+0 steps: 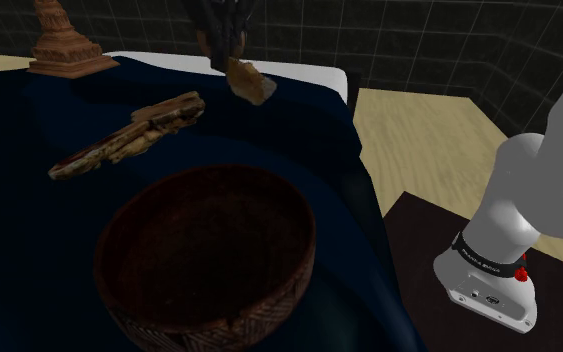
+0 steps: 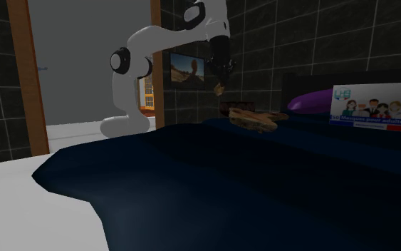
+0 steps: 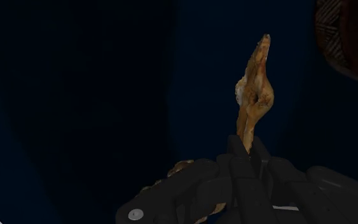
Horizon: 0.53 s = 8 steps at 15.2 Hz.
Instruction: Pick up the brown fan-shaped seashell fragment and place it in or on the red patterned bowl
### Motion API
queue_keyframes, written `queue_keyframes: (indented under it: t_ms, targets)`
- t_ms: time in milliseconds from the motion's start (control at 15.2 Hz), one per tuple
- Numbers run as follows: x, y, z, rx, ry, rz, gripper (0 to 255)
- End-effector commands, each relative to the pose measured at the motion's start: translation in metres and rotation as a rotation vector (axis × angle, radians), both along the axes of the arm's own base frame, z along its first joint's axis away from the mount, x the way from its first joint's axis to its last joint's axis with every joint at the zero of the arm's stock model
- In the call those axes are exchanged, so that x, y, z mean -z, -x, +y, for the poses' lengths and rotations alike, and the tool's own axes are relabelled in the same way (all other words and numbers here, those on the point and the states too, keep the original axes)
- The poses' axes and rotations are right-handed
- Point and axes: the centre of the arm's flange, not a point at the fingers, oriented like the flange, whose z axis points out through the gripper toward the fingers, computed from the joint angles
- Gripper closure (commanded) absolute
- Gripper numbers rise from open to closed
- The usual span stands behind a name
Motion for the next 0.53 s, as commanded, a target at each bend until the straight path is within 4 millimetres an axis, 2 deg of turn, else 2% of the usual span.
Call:
queue_keyframes:
  t_ms: [0,462]
  targets:
    - [-0.003,0.02,0.018,0.002,0.0,0.0,255]
    - [-0.004,0.081,0.088,0.002,0.0,0.0,255]
